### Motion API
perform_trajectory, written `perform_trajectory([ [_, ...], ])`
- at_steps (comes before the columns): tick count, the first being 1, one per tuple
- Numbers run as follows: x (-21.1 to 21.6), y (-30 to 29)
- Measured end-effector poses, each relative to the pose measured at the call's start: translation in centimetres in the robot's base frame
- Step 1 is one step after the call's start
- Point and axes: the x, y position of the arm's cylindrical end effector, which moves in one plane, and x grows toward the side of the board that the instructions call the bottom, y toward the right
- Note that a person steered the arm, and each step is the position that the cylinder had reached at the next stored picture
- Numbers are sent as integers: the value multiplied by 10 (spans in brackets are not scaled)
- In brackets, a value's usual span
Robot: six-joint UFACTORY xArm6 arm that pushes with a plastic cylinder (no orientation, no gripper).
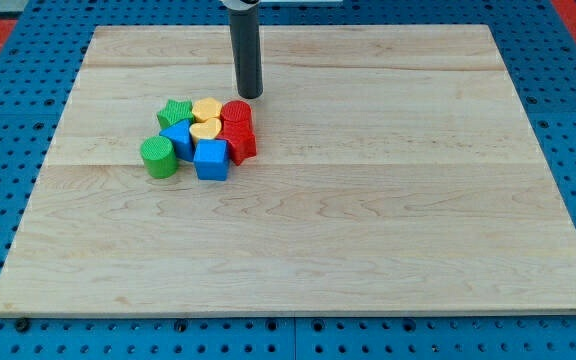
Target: Nudge the group of blocks a bit down
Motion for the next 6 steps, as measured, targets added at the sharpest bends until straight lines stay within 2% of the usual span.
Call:
perform_trajectory([
  [3, 1, -6],
  [6, 16, -55],
])
